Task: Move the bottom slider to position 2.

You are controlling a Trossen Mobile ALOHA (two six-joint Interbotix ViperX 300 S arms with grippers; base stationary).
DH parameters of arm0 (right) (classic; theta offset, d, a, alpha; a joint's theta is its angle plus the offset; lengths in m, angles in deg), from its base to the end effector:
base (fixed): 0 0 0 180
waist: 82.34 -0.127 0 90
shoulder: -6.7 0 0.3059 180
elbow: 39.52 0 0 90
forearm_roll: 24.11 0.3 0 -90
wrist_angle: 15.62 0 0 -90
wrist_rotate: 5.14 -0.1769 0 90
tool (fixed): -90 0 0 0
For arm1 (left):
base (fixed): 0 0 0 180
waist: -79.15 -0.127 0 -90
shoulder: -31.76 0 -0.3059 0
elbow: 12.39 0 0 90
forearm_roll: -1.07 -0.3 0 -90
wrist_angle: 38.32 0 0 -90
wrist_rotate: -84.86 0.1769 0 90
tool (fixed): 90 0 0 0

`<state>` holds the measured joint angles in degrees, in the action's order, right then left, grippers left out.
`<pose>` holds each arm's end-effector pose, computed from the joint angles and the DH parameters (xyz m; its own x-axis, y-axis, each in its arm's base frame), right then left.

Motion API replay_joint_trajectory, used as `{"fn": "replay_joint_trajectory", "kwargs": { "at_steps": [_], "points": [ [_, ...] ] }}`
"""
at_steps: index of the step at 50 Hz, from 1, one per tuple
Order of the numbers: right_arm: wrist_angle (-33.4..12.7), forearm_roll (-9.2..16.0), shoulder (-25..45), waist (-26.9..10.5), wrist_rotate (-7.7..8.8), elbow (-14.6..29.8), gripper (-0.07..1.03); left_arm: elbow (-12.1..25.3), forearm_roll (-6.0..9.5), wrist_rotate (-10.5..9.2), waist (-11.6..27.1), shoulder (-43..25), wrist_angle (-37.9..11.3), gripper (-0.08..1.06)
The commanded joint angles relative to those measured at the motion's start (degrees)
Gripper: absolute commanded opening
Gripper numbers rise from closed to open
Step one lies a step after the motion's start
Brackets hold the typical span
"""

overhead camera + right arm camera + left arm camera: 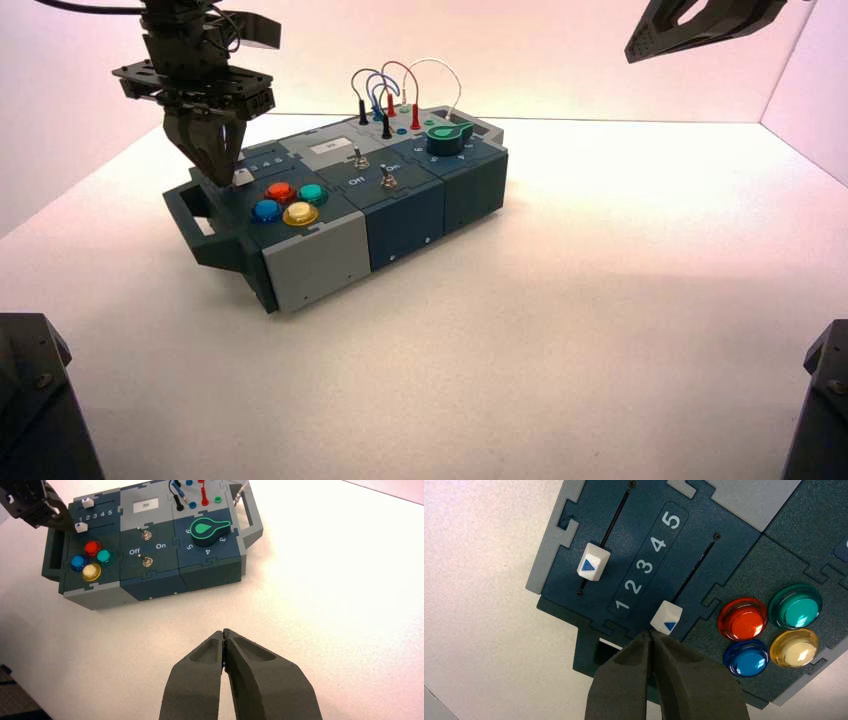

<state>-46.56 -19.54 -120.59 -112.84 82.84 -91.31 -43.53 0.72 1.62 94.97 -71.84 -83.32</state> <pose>0.1939 0.1226 0.1695 0.5841 0.3916 -0.7109 -0.4656 0.8791 0.1017 0.2752 -0.0772 0.0363 0.0056 0.0029 -1.0000 0.3879 0.9217 0.0048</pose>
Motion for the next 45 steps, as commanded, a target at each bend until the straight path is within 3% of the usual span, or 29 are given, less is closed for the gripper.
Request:
{"fn": "replay_joint_trajectory", "kwargs": {
  "at_steps": [1,30,45],
  "points": [
    [0.5,0.0,0.2,0.1,0.18,2.0,-0.02,1.1,-0.18,0.35,-0.3,0.7,0.3,-0.03],
    [0.5,0.0,0.2,0.1,0.18,2.0,-0.02,0.6,-0.18,0.35,-0.3,1.3,0.3,-0.03],
    [0.5,0.0,0.2,0.1,0.18,2.1,-0.02,-0.3,-0.18,0.26,-1.0,6.5,-1.1,-0.03]
  ]
}}
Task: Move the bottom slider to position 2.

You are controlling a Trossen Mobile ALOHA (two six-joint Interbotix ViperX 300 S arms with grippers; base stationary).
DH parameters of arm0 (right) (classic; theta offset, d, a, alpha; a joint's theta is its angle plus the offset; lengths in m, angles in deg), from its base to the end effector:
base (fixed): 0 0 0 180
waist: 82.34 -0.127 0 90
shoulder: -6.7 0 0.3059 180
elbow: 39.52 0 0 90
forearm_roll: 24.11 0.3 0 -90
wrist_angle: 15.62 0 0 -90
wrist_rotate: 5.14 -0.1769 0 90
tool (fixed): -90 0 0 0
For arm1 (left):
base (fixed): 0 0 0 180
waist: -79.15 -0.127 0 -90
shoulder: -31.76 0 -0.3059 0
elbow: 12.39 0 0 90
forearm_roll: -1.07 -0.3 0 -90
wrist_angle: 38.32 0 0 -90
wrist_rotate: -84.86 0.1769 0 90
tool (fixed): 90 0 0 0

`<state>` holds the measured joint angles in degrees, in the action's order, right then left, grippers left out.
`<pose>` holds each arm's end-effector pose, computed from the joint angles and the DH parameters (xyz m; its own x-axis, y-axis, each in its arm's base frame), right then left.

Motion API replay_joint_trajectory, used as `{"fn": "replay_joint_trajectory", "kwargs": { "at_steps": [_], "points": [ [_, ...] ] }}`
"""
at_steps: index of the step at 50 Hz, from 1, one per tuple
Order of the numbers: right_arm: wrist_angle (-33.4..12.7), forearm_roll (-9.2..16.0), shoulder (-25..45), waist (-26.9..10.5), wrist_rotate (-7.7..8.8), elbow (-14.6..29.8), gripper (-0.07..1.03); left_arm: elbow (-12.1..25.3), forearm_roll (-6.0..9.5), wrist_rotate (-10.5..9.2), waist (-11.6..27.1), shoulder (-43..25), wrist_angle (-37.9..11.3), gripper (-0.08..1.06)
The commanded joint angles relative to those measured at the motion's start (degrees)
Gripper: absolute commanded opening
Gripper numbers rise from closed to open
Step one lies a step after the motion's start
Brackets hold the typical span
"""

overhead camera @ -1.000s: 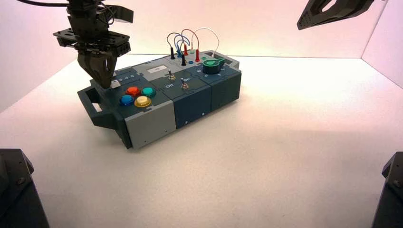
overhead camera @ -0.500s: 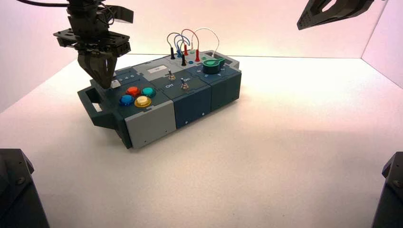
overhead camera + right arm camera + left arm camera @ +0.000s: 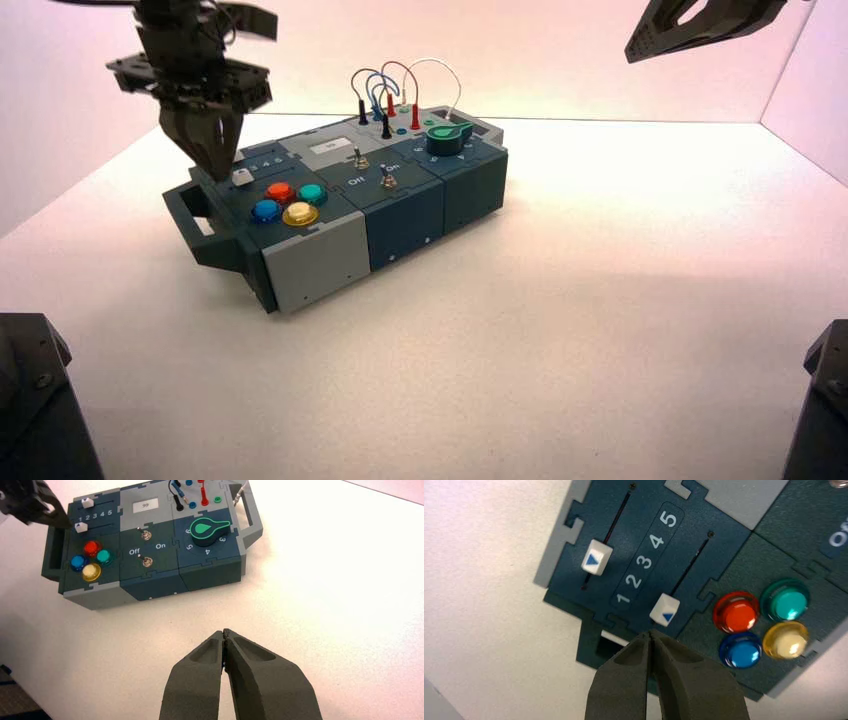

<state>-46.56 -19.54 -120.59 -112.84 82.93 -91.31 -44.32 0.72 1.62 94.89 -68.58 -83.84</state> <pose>0.1939 0.1226 0.1695 0.5841 0.3916 -0.7109 -0.4666 0.8787 0.1006 0.2733 -0.0762 0.0494 0.0383 -0.0063 -0.9992 0.3864 0.9223 0.0090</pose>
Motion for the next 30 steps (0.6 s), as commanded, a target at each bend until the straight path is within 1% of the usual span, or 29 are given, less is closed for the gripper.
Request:
{"fn": "replay_joint_trajectory", "kwargs": {
  "at_steps": [1,10,20,30],
  "points": [
    [0.5,0.0,0.2,0.1,0.09,2.1,-0.02,0.5,-0.18,0.26,-1.0,3.6,-0.7,-0.03],
    [0.5,0.0,0.2,0.1,0.09,2.2,-0.02,0.4,-0.18,0.09,-1.4,6.3,-1.3,-0.03],
    [0.5,0.0,0.2,0.1,0.09,2.1,-0.02,0.3,-0.18,-0.18,-1.5,8.3,-3.1,-0.03],
    [0.5,0.2,0.2,0.1,0.09,2.1,-0.02,-1.3,-0.09,-0.44,-1.4,11.3,-3.6,-0.03]
  ]
}}
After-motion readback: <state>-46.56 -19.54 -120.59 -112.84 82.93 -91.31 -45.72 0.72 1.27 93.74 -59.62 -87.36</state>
